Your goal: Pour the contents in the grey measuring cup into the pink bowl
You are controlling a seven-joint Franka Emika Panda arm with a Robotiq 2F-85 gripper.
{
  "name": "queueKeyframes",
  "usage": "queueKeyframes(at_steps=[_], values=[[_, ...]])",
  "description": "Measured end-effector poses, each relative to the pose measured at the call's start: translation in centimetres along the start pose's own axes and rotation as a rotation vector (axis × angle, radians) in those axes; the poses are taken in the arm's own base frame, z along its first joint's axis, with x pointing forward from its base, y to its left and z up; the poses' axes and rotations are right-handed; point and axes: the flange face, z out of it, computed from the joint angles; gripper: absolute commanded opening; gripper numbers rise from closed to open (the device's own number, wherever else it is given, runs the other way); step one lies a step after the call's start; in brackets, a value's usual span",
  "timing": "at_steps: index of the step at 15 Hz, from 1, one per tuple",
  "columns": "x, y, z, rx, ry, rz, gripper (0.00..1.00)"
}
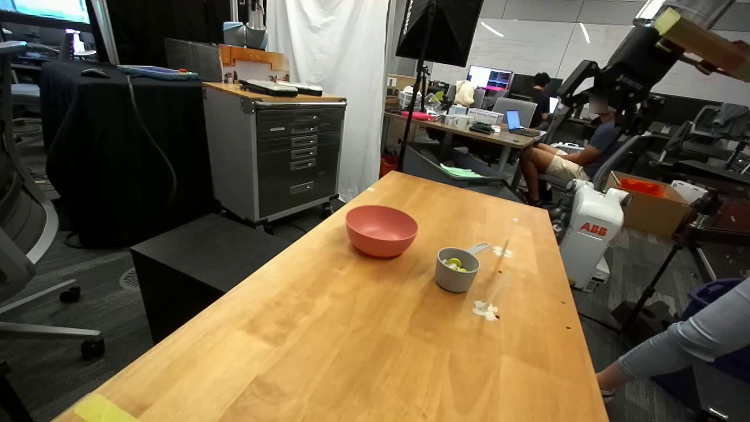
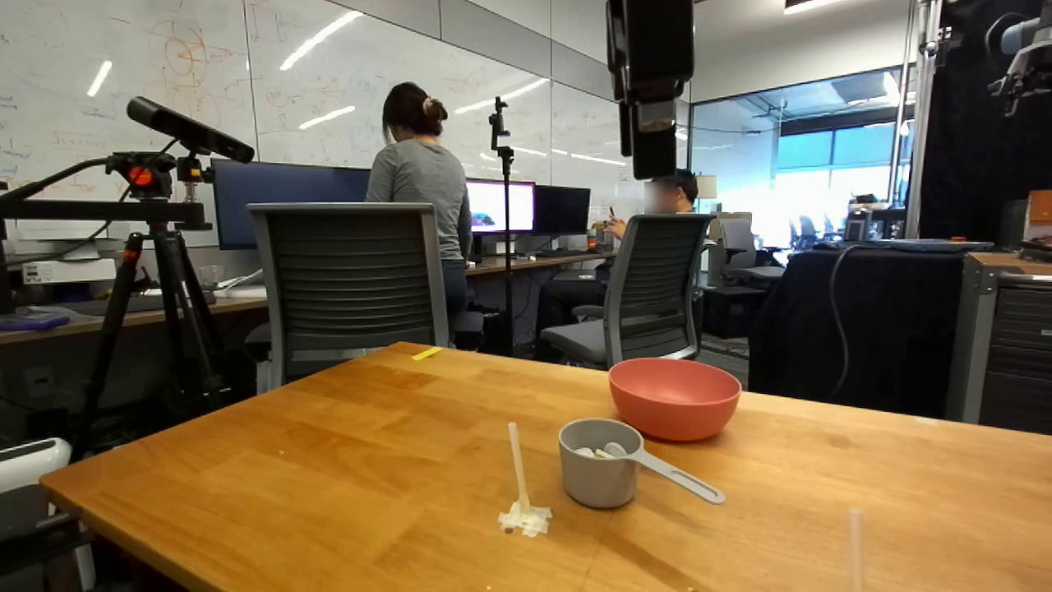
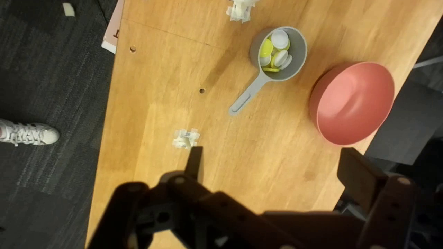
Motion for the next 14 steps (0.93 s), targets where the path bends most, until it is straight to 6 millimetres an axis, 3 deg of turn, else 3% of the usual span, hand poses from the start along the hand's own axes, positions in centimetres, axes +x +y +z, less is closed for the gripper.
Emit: queueKeyframes(at_steps=[5, 14], values=[[1.5, -0.5, 0.9, -0.009, 0.015, 0.058, 1.00], [1.3, -0.2, 1.6, -0.024, -0.009, 0.118, 1.00]])
